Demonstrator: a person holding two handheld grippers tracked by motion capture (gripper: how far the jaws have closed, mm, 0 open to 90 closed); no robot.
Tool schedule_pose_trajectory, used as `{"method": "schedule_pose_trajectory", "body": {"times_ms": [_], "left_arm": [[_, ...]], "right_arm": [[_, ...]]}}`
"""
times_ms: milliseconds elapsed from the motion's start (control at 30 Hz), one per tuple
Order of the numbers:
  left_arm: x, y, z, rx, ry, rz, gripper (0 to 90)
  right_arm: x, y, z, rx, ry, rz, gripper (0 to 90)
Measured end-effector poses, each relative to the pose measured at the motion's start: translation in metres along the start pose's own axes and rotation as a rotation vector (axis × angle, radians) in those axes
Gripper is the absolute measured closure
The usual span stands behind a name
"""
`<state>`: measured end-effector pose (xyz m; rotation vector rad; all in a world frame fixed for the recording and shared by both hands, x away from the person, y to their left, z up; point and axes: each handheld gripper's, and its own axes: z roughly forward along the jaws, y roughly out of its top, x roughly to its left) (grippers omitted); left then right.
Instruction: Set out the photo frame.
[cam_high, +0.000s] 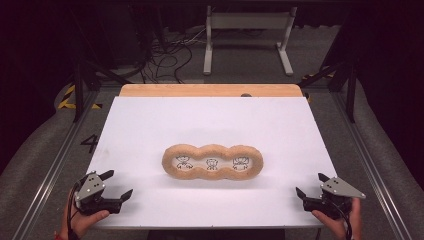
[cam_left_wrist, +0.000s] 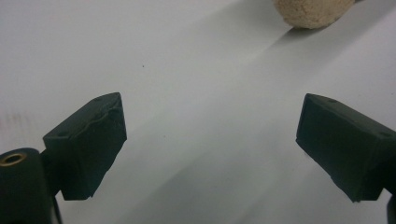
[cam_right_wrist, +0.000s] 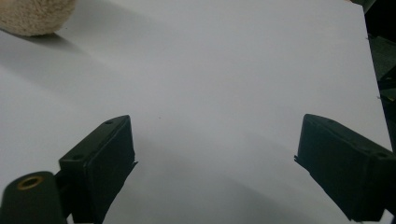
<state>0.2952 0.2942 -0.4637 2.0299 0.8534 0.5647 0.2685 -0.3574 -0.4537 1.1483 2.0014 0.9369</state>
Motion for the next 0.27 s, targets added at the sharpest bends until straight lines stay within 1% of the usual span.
{"method": "schedule_pose_trajectory", "body": {"times_ms": [267], "left_arm": [[0.0, 0.0012, 0.0017, 0.007, 0.005, 0.0, 9.0]], "right_arm": [[-0.0005, -0.0006, -0.0003, 0.0, -0.001, 0.006, 10.7]]}}
